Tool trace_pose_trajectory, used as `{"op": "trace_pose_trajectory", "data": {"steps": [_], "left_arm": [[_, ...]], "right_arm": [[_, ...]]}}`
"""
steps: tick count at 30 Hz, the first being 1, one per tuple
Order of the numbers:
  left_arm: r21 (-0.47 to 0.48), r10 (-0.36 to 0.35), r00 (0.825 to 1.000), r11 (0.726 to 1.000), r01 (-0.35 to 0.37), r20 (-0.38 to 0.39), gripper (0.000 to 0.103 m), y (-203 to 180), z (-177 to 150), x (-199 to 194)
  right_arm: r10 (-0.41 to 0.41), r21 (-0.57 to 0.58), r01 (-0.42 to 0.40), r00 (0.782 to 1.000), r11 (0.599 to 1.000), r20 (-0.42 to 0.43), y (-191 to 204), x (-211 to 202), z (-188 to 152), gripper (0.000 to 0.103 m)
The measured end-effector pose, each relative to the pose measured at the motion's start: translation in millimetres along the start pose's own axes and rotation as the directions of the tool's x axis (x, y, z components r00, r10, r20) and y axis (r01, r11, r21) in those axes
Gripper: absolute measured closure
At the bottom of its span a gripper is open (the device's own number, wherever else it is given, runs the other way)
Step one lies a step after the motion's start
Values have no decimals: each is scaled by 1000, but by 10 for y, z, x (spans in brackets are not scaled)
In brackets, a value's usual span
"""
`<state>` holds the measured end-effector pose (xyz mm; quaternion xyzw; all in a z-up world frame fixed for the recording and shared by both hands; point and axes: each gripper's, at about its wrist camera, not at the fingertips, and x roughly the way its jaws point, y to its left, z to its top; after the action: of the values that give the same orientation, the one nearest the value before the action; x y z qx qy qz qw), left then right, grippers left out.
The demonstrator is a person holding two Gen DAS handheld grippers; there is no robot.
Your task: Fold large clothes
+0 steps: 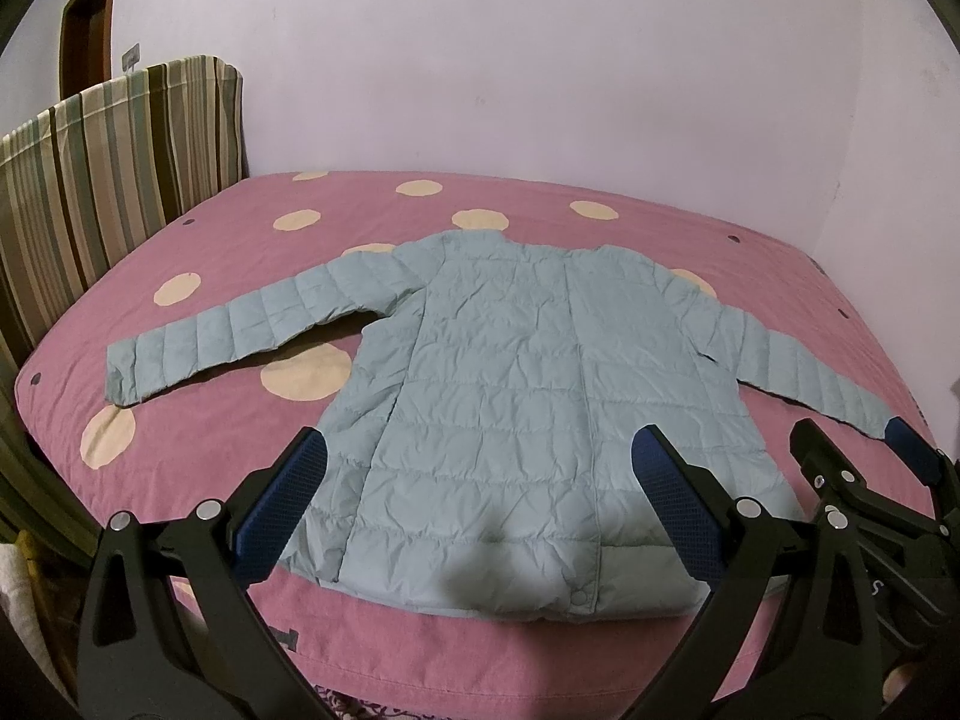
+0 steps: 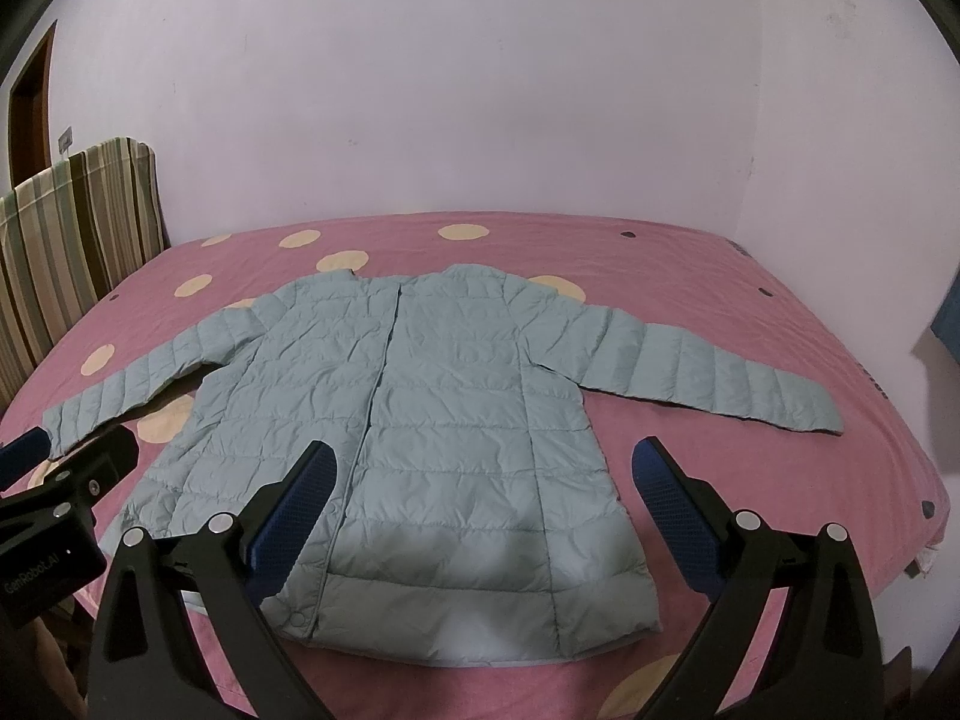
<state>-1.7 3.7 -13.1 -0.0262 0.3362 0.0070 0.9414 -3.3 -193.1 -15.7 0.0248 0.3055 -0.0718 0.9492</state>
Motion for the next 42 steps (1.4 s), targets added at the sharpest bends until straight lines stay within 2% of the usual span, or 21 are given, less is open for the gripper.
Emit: {"op": "trace_pose_trajectory", "data": {"steps": [31, 35, 40, 42], "left_arm": [[-2, -1, 1000, 1000, 1, -13, 2, -4, -20, 19], [-14, 9, 1000, 1000, -9, -25, 2, 50, -30, 109], [-77, 48, 996, 996, -54, -71, 2, 375, 26, 447], [-108, 88, 991, 989, -98, -102, 2, 560, 46, 631]], "right_arm": [[-1, -3, 1, 1000, 1000, -2, 1, 37, -12, 5], [-4, 8, 4, 1000, 1000, -10, -25, 147, -84, 5], [-29, 83, 31, 999, 996, -26, -379, 412, -95, 5], [-44, 133, 49, 998, 990, -44, -612, 546, -92, 5]]}}
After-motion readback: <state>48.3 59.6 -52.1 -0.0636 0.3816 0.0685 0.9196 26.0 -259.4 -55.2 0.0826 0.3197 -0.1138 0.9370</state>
